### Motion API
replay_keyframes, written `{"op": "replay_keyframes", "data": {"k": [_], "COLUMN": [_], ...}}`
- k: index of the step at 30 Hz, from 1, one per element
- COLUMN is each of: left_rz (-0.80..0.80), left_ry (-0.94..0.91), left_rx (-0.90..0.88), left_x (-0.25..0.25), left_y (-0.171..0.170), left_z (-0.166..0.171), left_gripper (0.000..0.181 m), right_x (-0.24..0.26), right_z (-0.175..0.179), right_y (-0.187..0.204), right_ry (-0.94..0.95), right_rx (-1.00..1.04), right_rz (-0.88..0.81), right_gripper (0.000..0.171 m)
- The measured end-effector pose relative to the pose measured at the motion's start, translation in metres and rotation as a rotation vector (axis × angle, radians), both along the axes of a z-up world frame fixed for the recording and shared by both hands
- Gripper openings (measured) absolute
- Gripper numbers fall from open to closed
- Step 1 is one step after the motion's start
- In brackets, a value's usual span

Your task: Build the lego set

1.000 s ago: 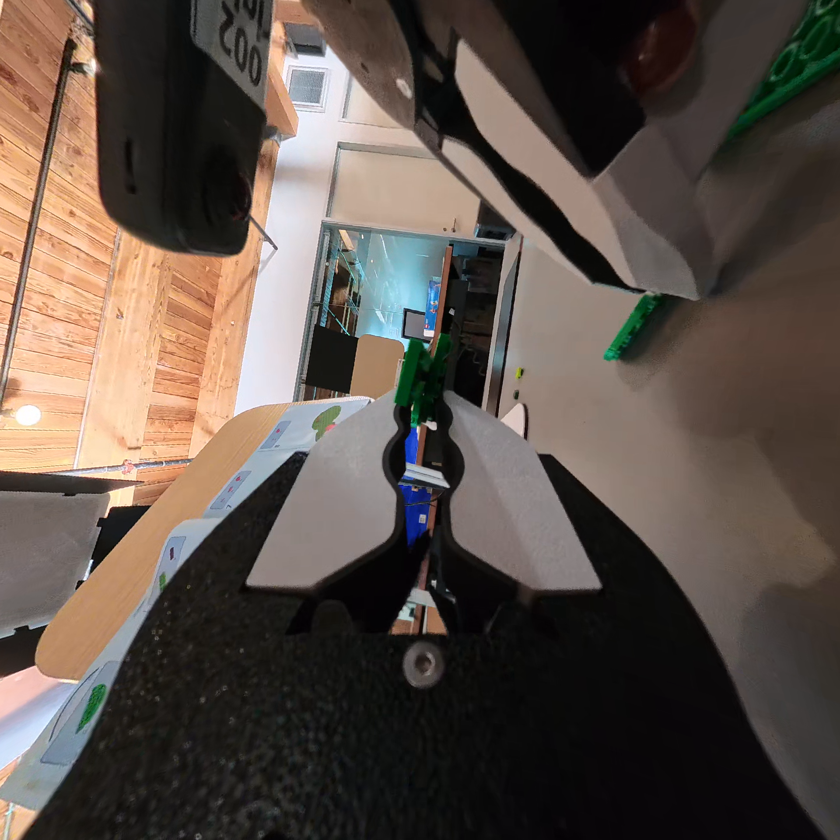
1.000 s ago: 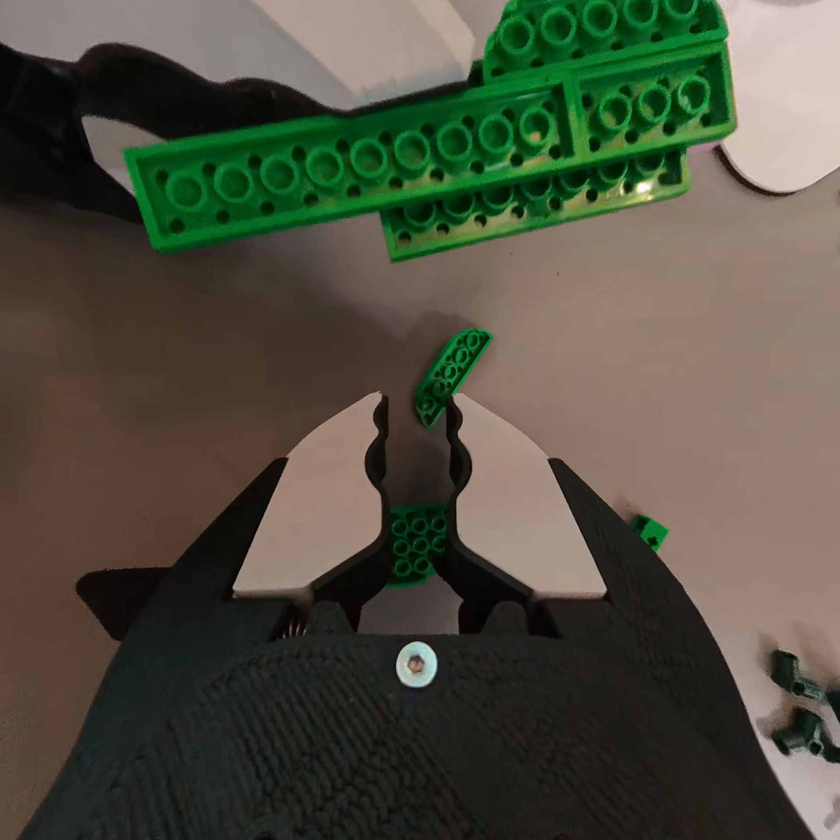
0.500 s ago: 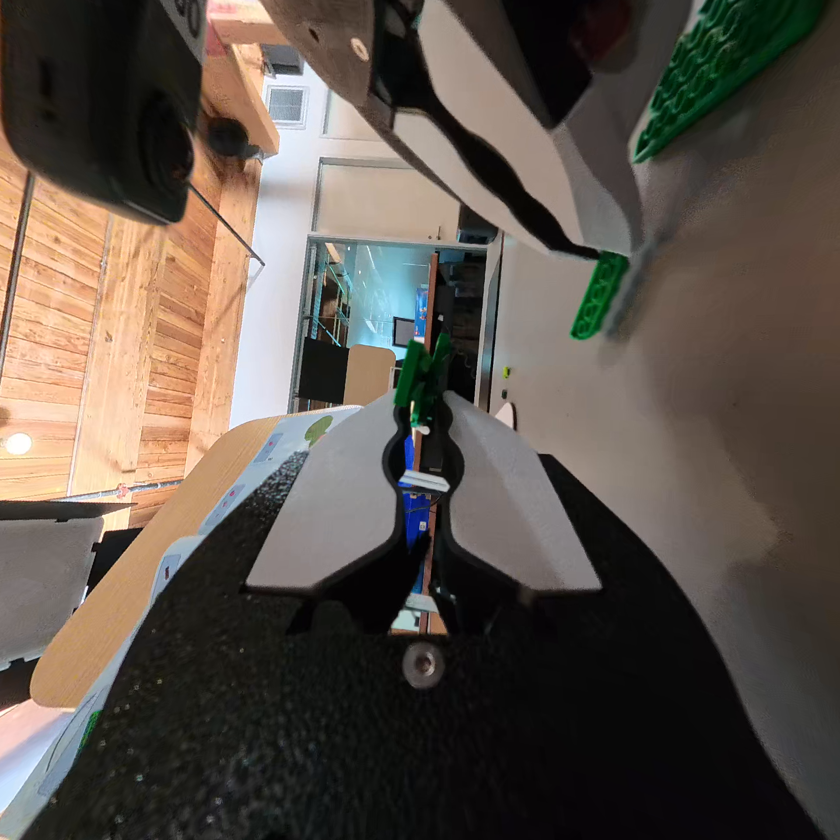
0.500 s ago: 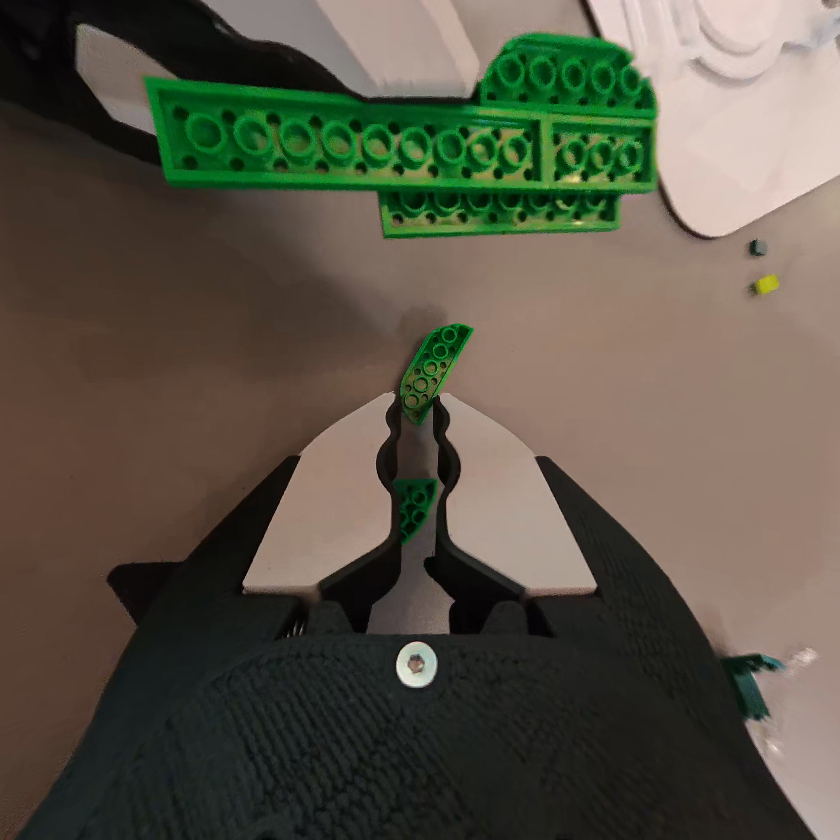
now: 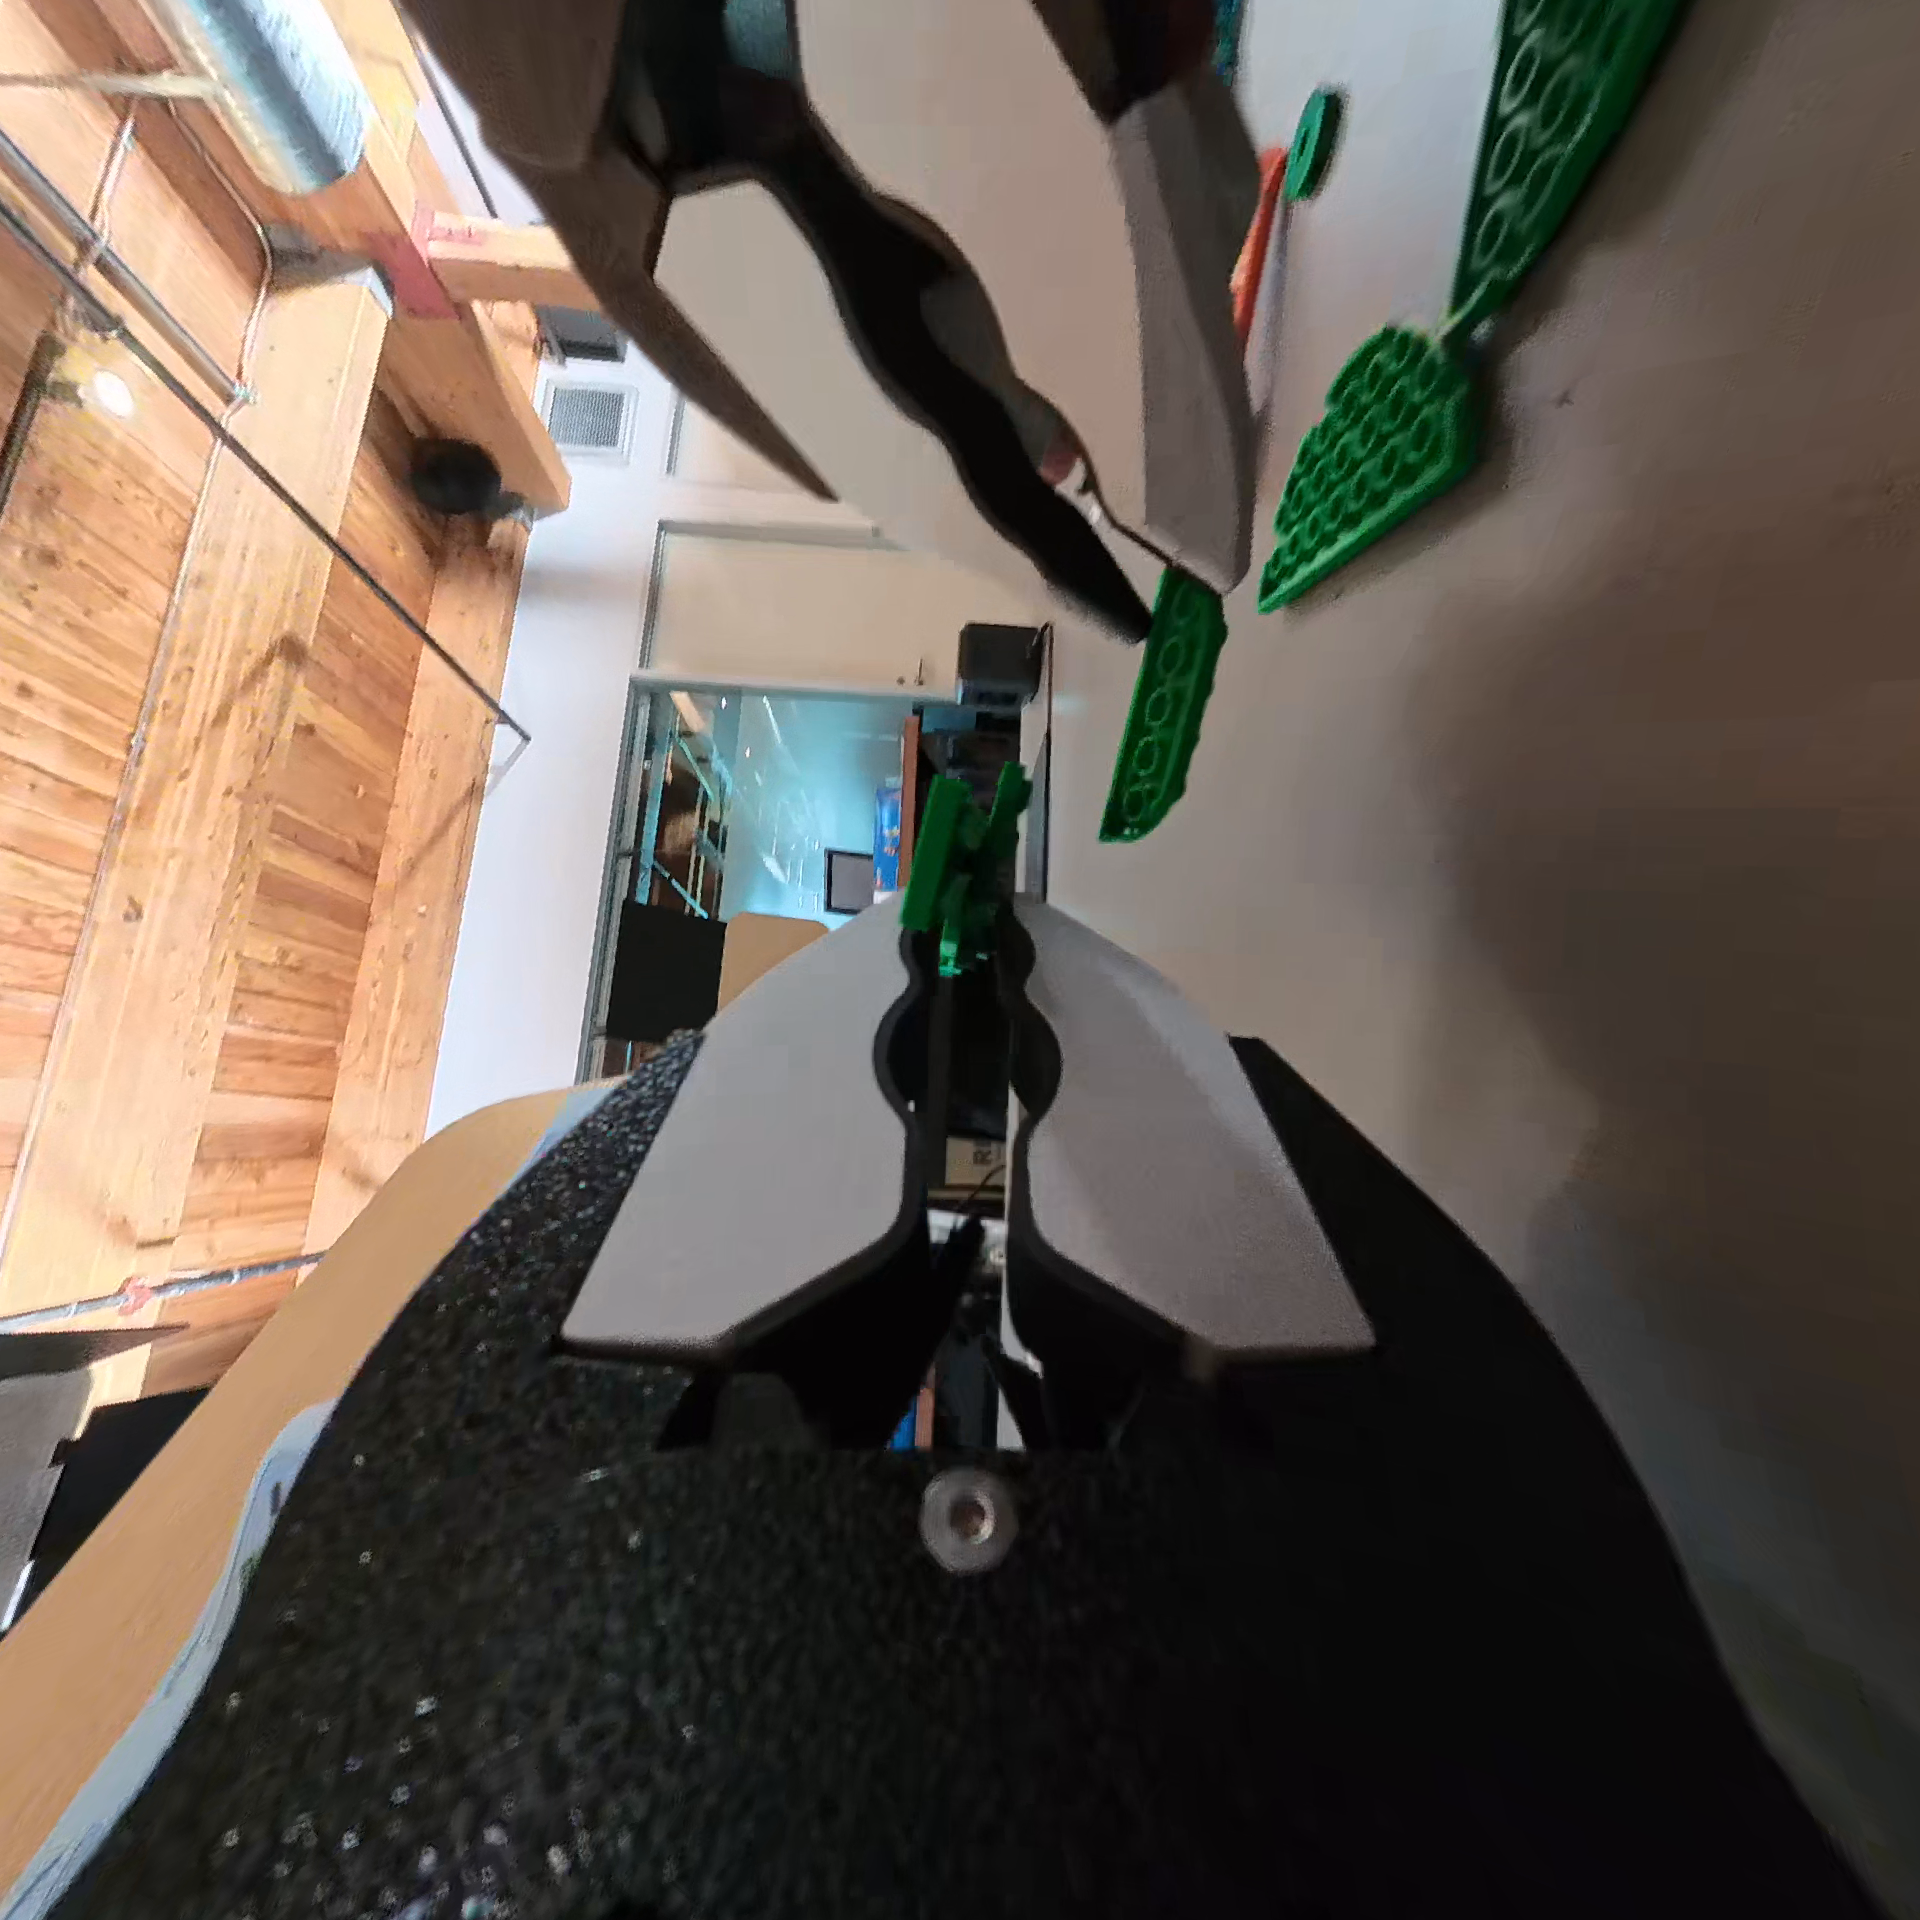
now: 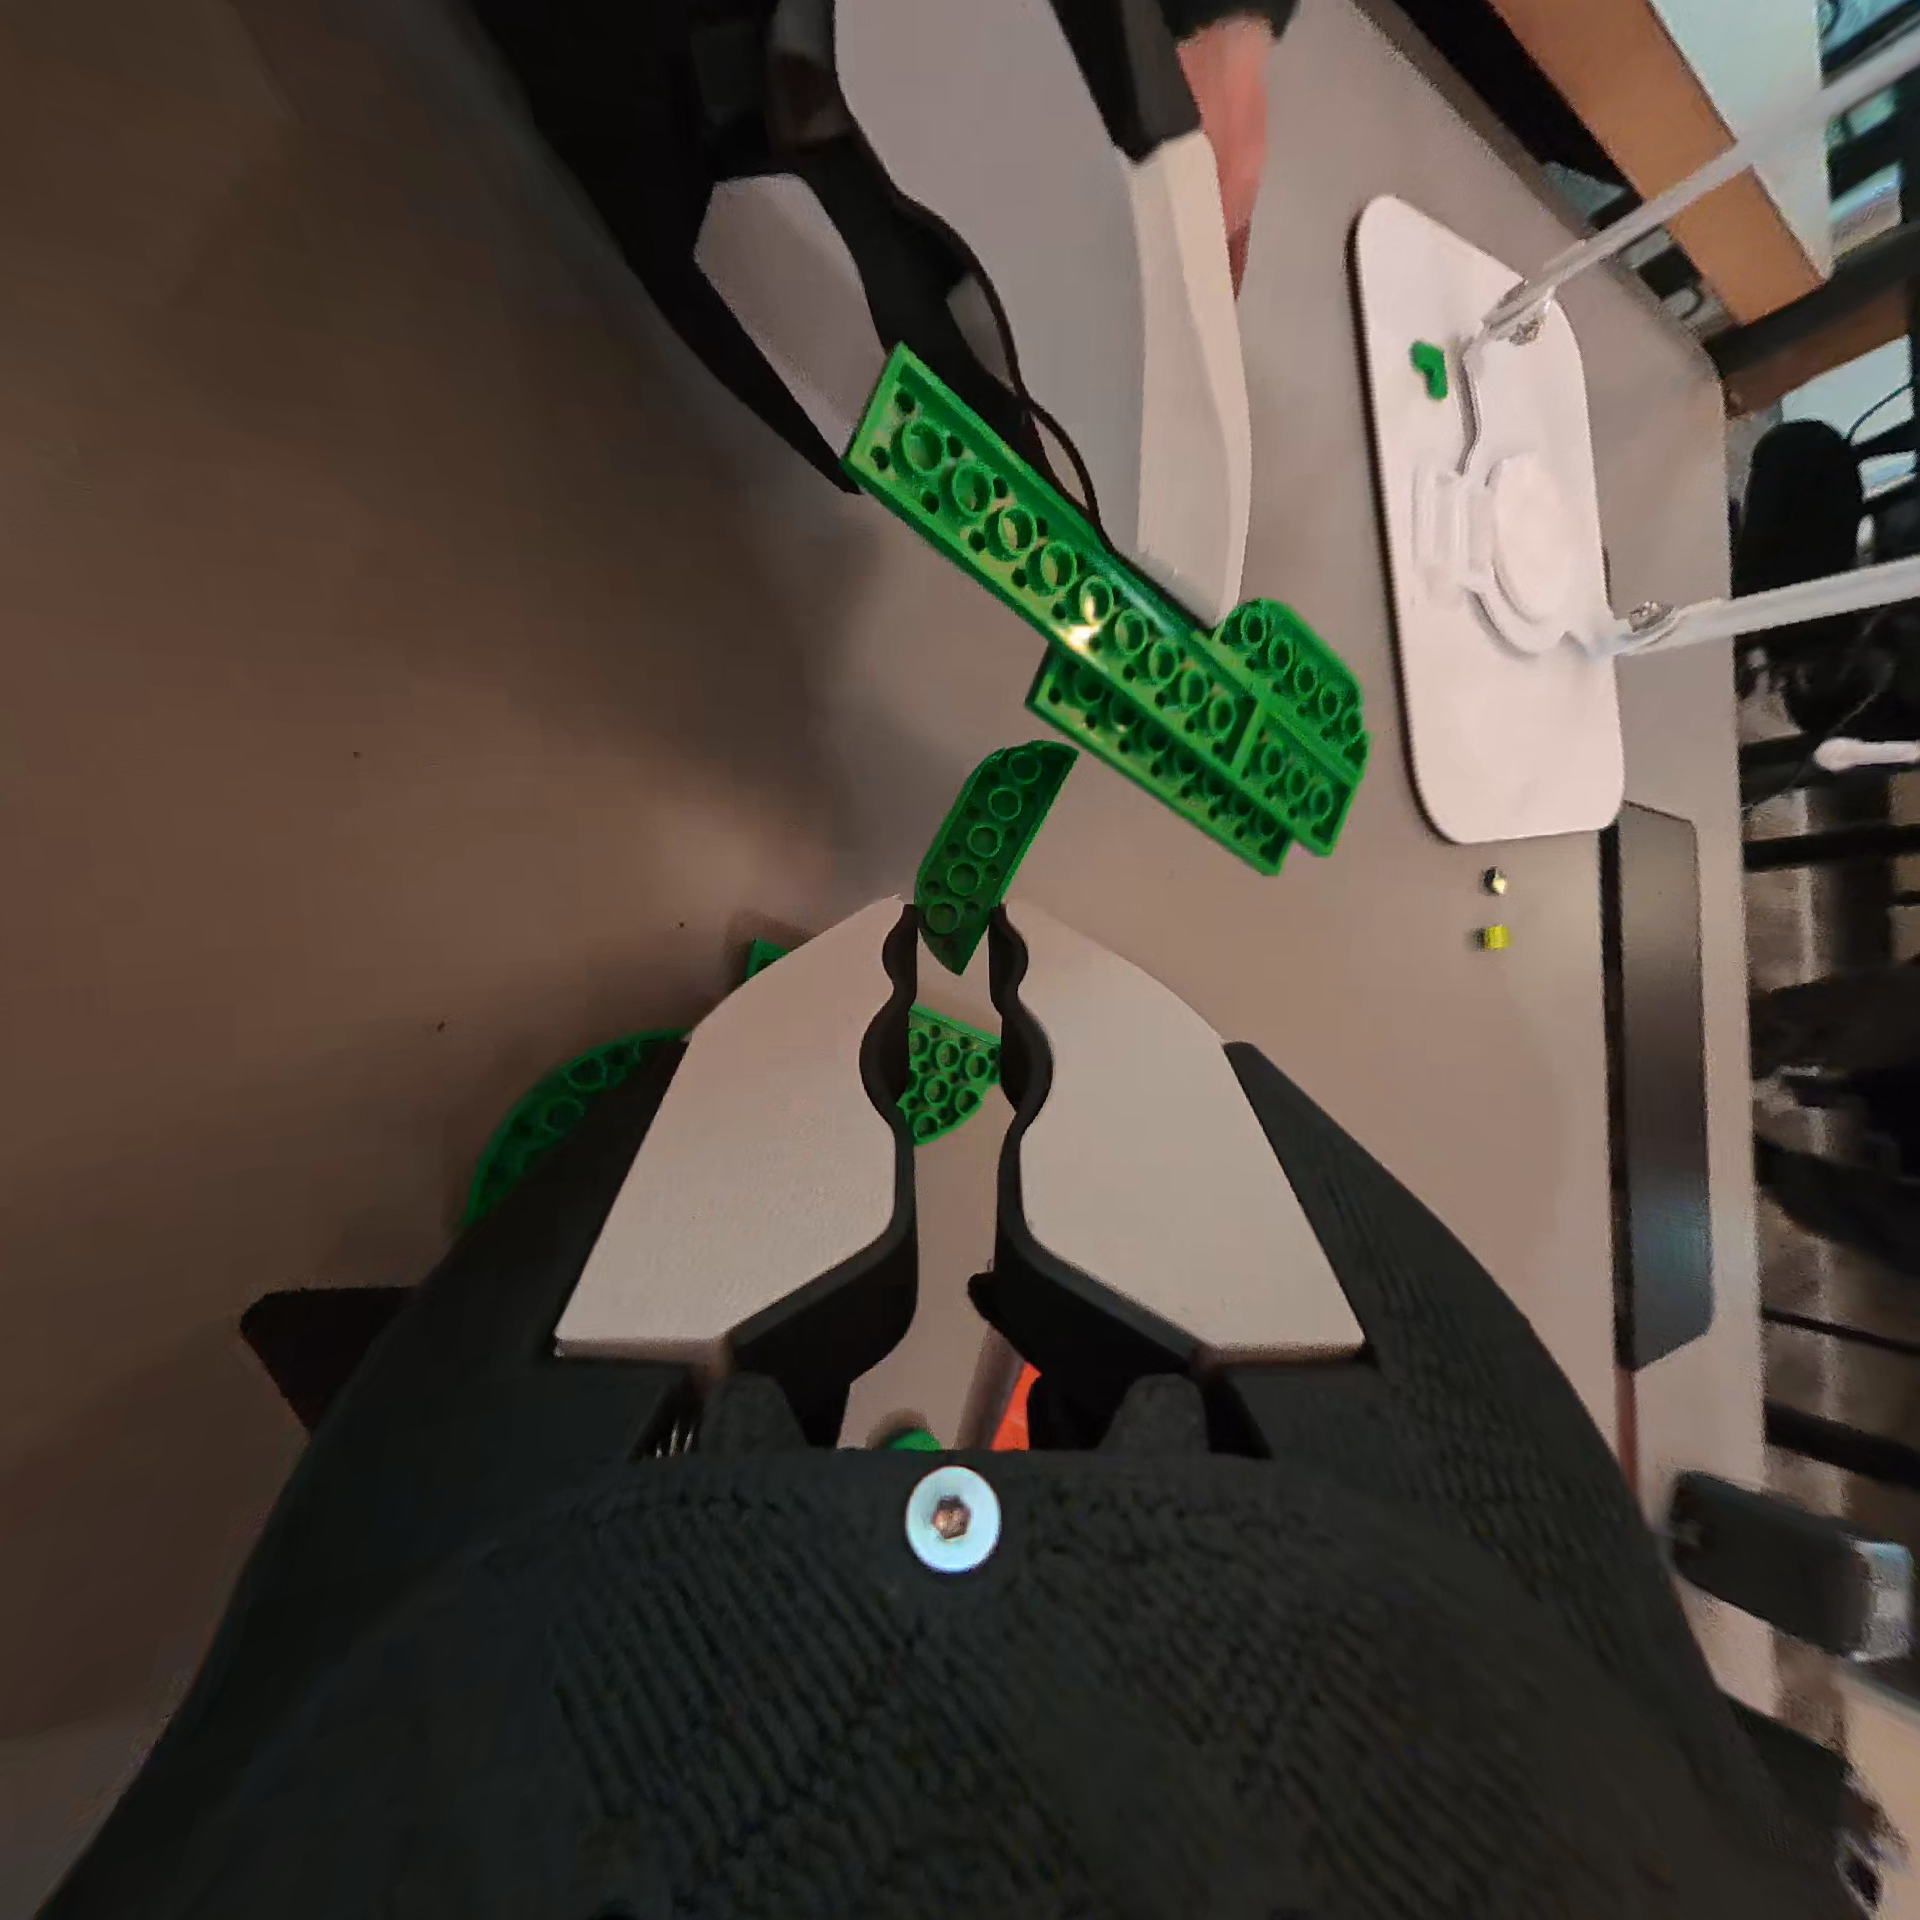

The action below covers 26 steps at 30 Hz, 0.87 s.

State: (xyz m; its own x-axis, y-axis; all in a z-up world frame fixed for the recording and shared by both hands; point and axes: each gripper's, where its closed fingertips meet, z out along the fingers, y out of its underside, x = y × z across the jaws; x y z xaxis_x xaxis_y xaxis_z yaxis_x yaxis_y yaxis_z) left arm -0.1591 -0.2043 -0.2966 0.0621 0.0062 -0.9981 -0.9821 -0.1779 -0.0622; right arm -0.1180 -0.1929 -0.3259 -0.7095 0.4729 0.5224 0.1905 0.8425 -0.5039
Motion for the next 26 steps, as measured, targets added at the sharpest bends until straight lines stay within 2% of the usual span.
{"op": "replay_keyframes", "data": {"k": [1,8,13,26], "left_rz": [-0.010,-0.032,-0.034,0.017], "left_ry": [0.000,-0.007,-0.014,0.003], "left_rx": [-0.007,-0.025,-0.030,0.013], "left_x": [0.003,0.007,0.007,-0.003], "left_y": [0.001,0.001,0.001,0.001], "left_z": [-0.001,-0.004,-0.004,0.003], "left_gripper": [0.010,0.010,0.010,0.010], "right_x": [0.002,0.001,-0.001,0.003], "right_z": [0.000,0.015,0.016,0.014], "right_y": [-0.001,0.004,0.009,0.020], "right_ry": [0.005,0.075,0.104,0.070], "right_rx": [0.006,-0.045,-0.012,-0.050], "right_rz": [0.016,0.021,0.009,0.003], "right_gripper": [0.011,0.011,0.011,0.010]}}
